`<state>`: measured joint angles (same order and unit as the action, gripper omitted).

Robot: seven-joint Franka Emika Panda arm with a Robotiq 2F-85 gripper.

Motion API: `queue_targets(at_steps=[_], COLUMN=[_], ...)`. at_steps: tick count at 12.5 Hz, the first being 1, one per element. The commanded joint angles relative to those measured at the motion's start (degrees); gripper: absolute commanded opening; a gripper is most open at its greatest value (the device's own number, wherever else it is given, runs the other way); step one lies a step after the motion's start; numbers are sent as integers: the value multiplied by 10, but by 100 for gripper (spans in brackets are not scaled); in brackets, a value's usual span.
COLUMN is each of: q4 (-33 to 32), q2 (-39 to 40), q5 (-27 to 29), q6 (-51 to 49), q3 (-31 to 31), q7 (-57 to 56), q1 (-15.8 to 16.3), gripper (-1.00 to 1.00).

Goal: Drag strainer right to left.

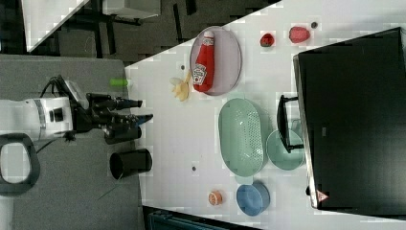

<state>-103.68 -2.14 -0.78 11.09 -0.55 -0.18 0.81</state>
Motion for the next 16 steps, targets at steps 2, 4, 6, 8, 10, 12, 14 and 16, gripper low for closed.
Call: queue_targets(at_steps=[2, 4, 6, 8, 10, 12, 14, 16], q4=[-229, -232, -249, -275, -301, -321, -330, -333], q2=[-354, -347, -327, -293, -246, -189, -124, -56], q5=[-18, -18, -18, -18, -18, -18, -18, -18], q6=[-110, -104, -81, -20, 64, 133, 186, 241], q3=[-37, -34, -29, -24, -20, -18, -15, -14], q7=[3, 4, 5, 13, 44, 101, 162, 231], q1=[-23, -22, -22, -22, -22, -22, -22, -22], gripper=[81, 100, 100, 100, 100, 100, 100, 100])
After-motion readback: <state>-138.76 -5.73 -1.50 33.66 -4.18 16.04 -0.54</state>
